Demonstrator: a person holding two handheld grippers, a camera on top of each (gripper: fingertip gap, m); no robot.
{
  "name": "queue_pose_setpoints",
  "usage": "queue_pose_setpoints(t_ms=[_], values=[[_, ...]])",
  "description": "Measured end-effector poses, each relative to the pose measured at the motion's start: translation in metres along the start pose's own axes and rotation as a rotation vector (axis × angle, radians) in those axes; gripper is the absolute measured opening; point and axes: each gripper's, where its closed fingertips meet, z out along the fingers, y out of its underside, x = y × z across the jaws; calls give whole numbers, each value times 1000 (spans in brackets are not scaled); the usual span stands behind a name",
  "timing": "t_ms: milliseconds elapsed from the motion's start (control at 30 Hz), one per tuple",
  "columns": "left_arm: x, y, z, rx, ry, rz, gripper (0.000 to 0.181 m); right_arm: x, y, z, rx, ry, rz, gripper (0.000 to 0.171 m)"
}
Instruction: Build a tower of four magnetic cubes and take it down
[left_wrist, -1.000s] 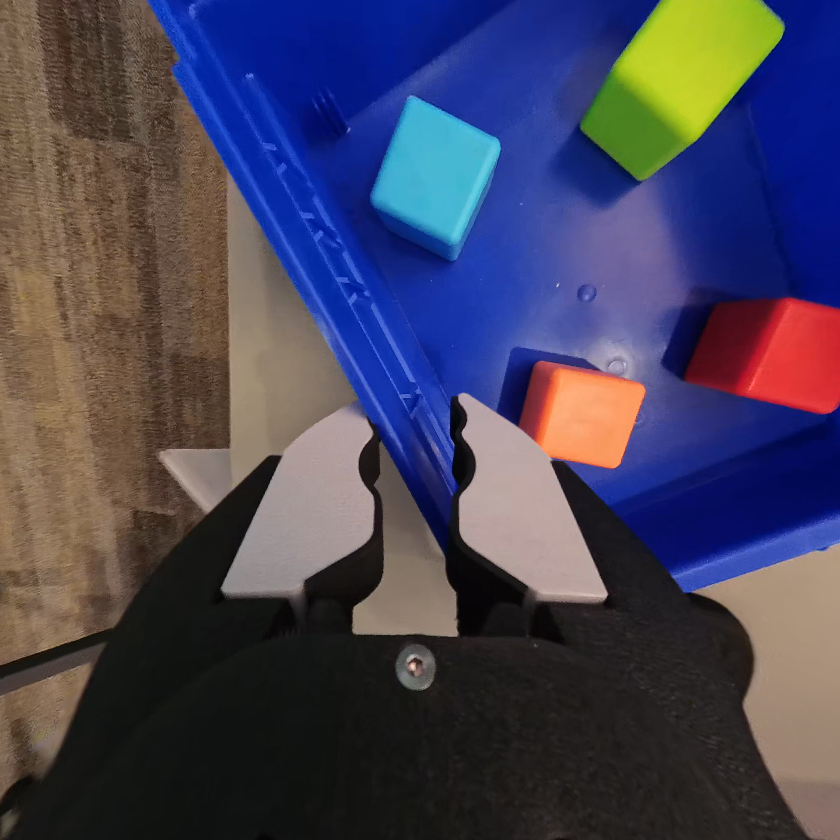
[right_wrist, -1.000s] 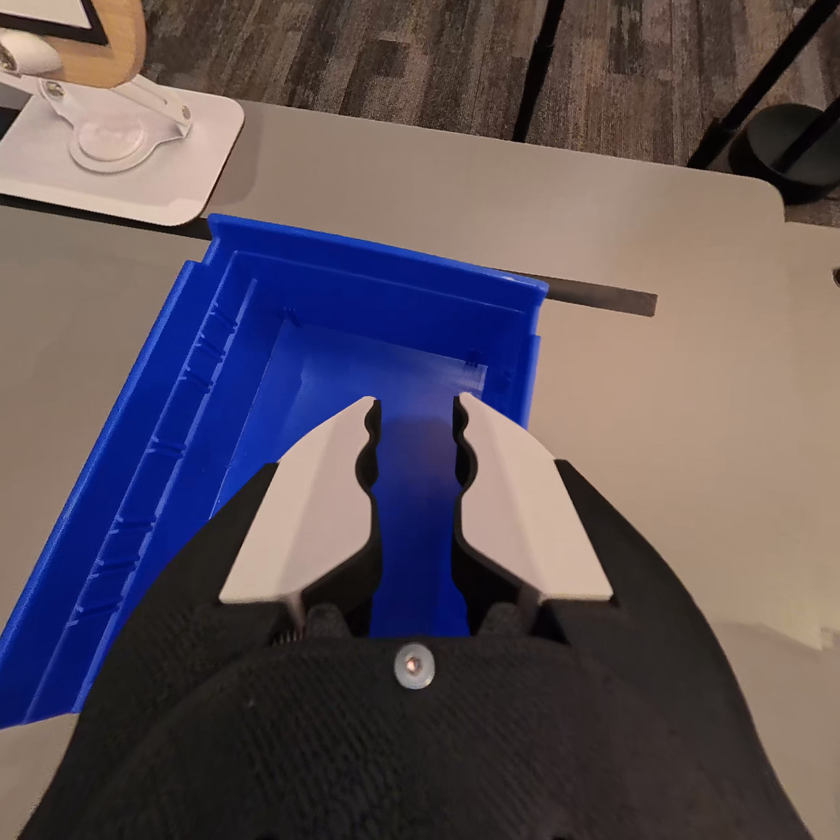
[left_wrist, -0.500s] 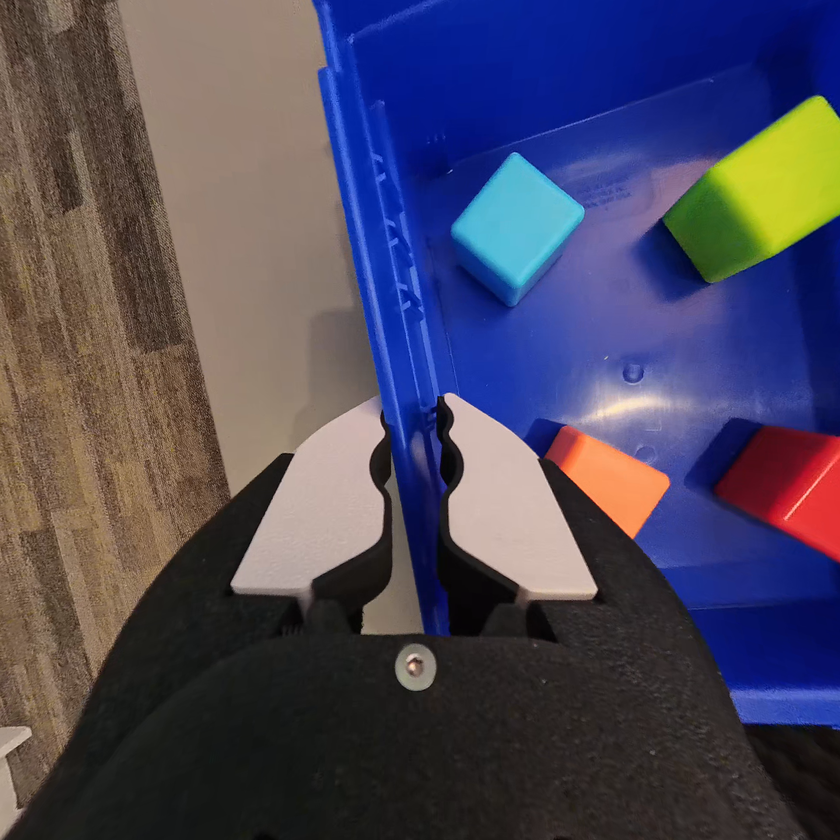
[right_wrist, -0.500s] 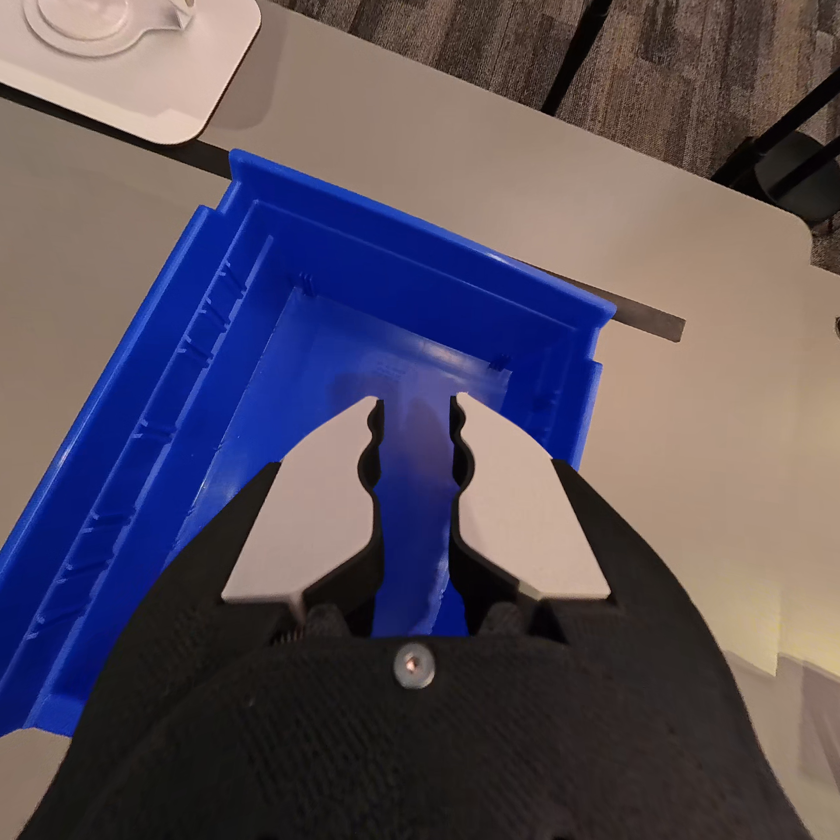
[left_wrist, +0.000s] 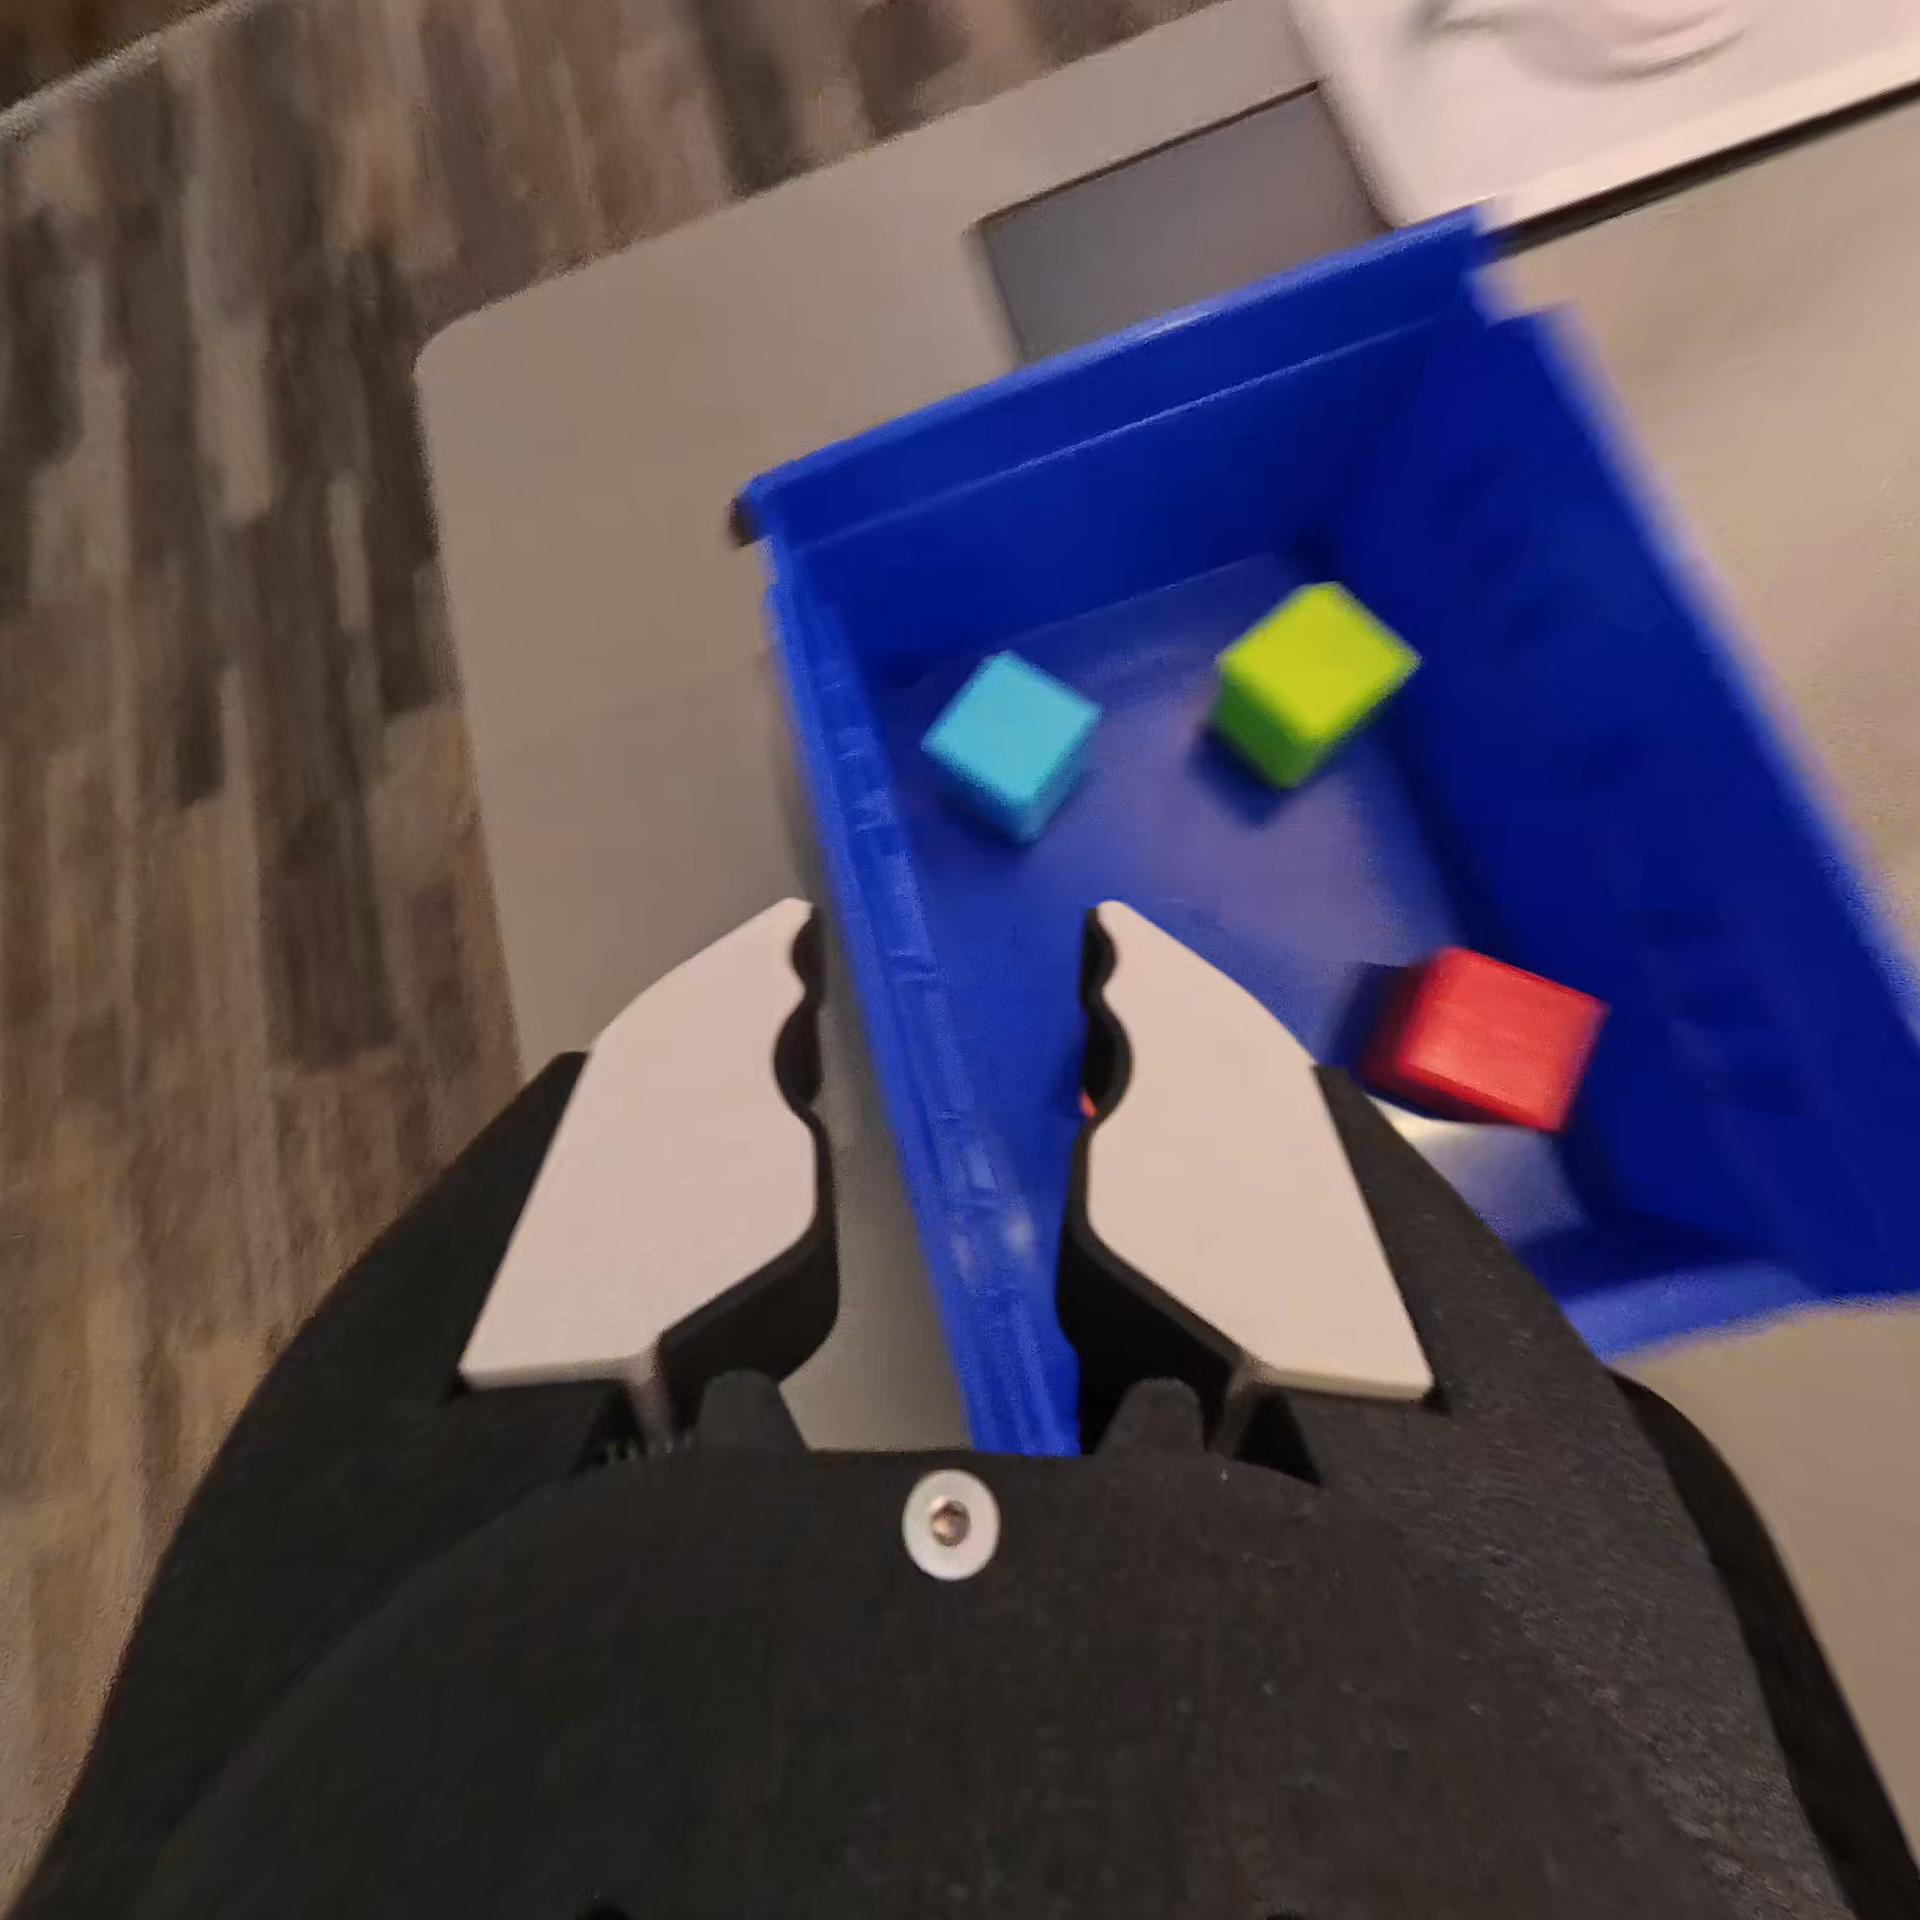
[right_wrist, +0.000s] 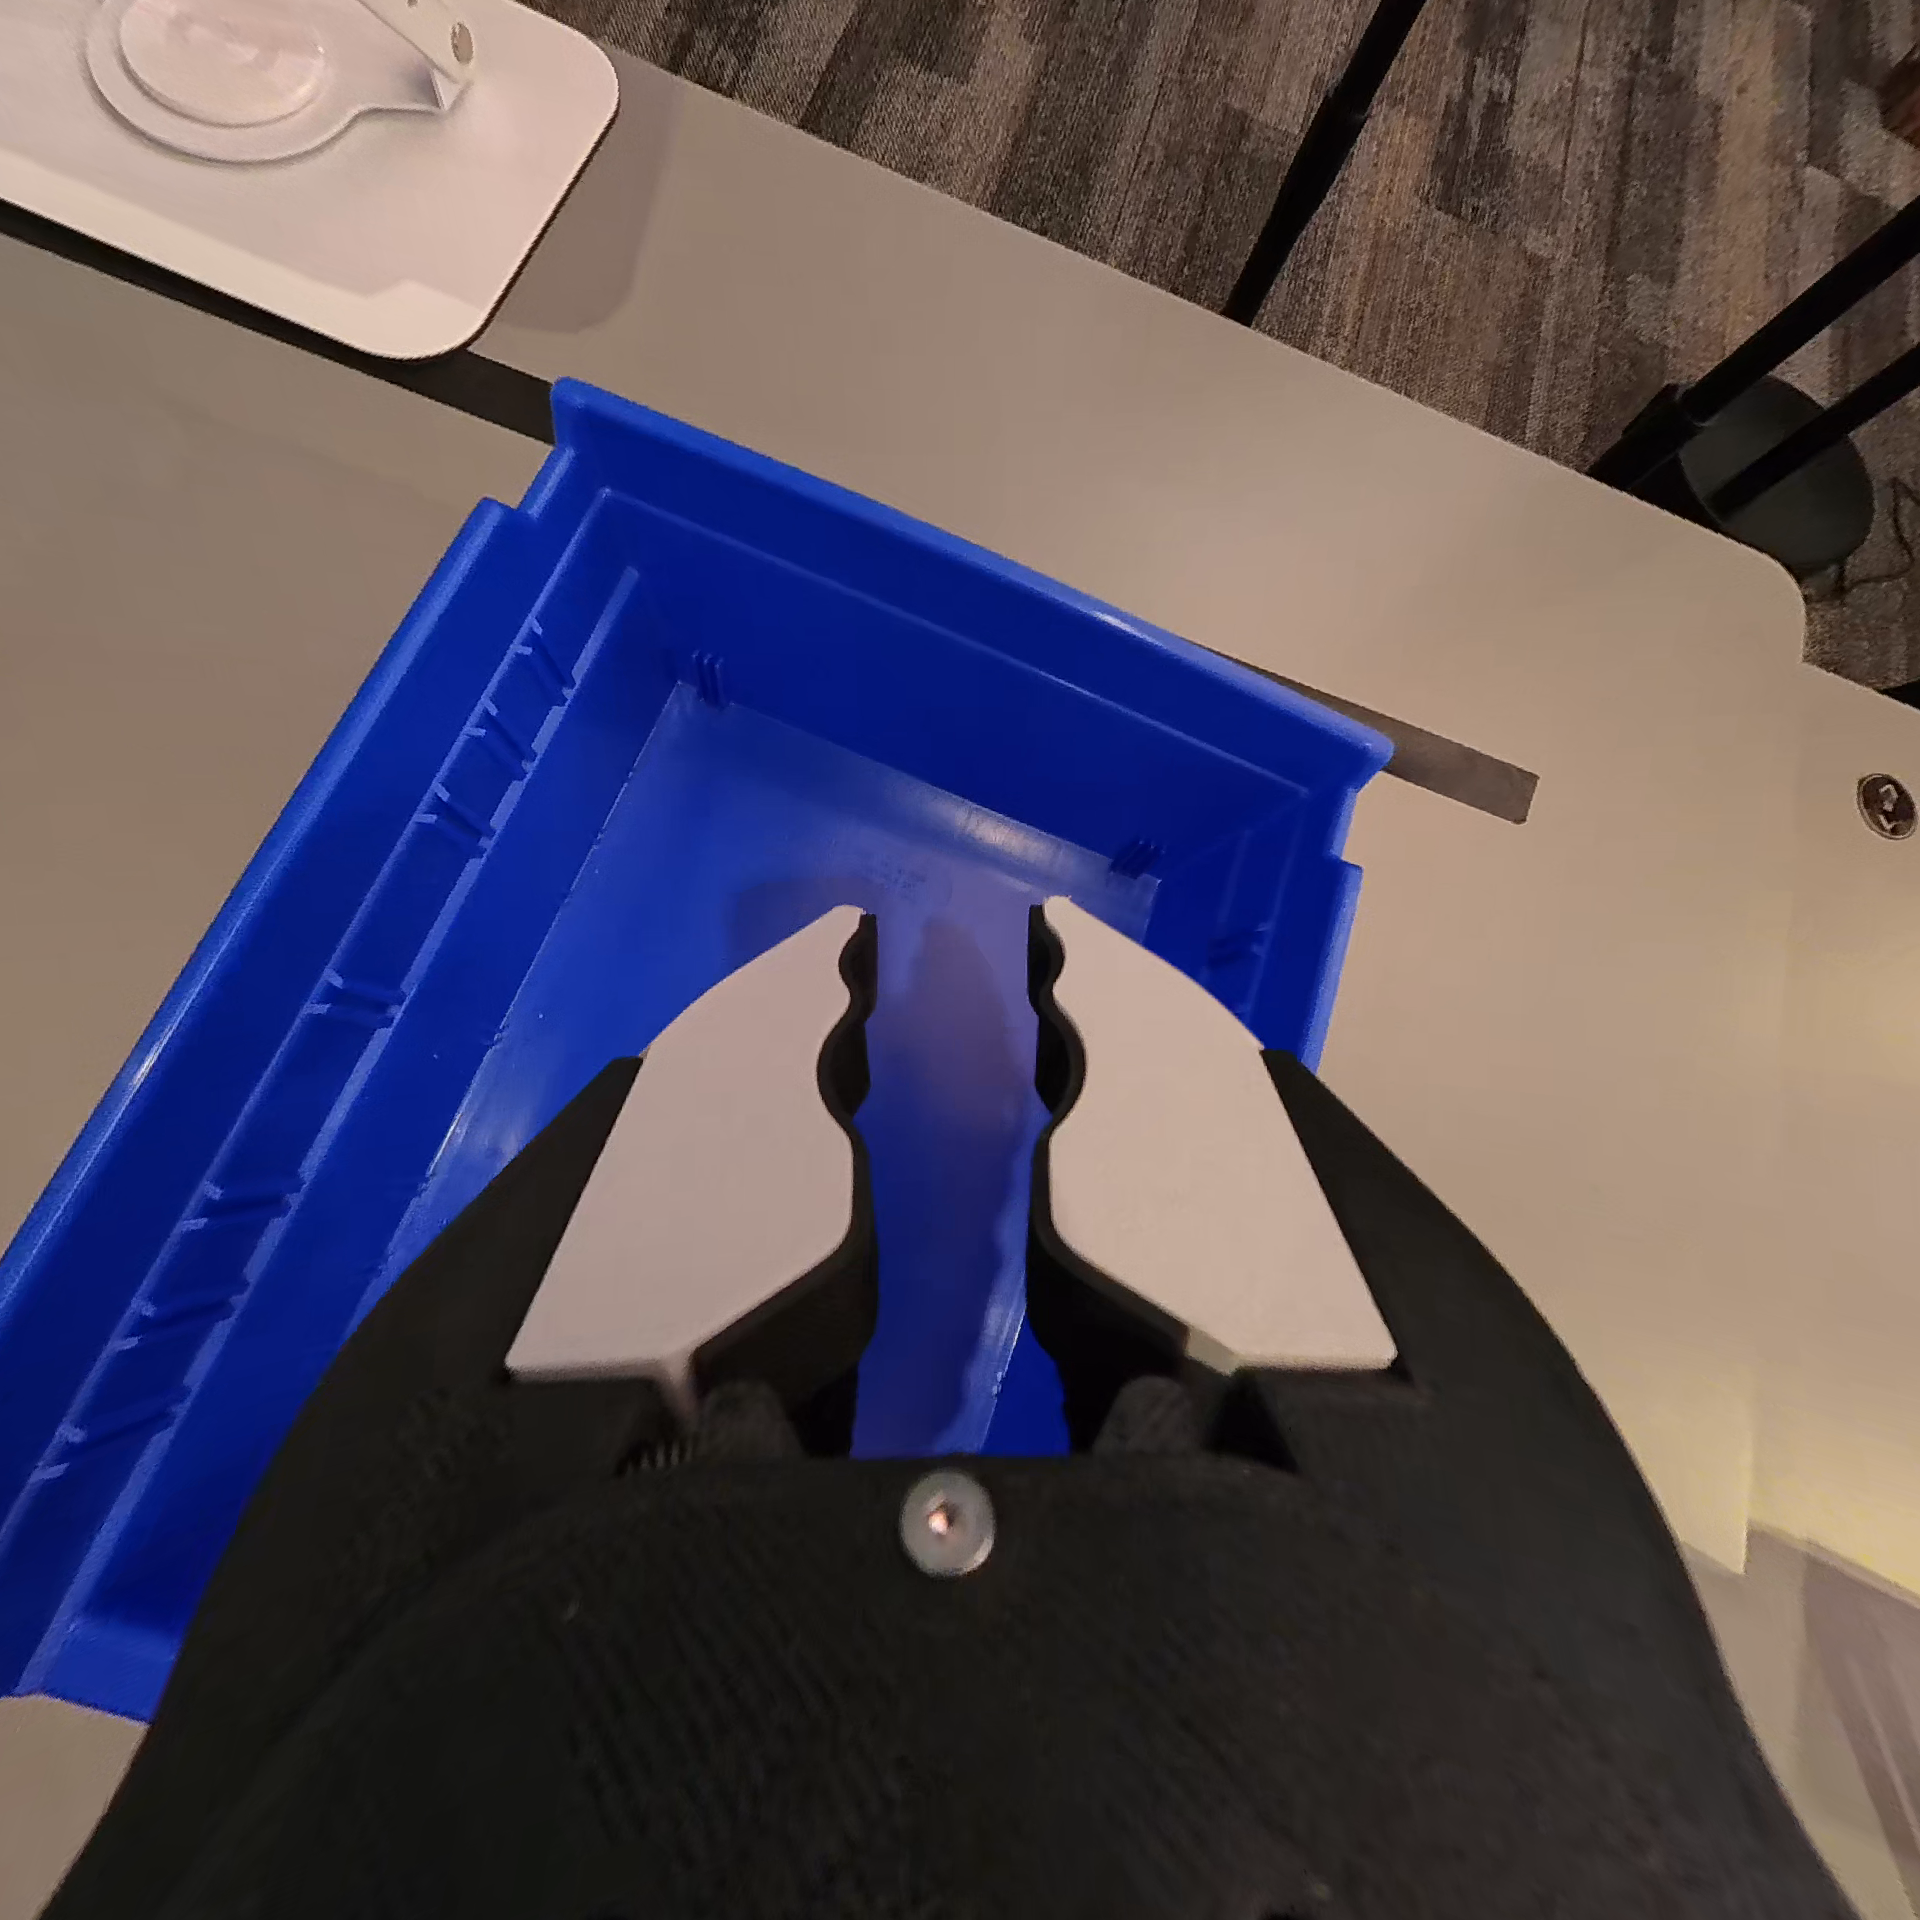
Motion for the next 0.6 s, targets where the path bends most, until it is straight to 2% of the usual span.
queue_pose_setpoints(t_ms=[67,133,167,233,300,333,467,533,600], values=[[48,1,-14,21,205,58,73,0,1,0,-1,0,1,29],[95,23,-17,-131,403,176,65,1,3,2,-12,0,0,29],[107,34,-13,-219,437,237,67,1,5,3,-19,-1,0,30],[118,49,2,-348,422,305,68,1,7,4,-26,-1,3,30],[117,50,23,-411,326,367,77,3,8,3,-27,-5,11,30],[116,50,32,-435,280,396,73,4,9,3,-28,-5,15,30],[137,65,49,-561,308,443,78,8,12,3,-26,-14,38,30],[139,68,55,-593,284,464,84,11,14,3,-29,-18,47,30],[143,68,59,-598,292,468,83,13,16,3,-31,-22,57,30]])
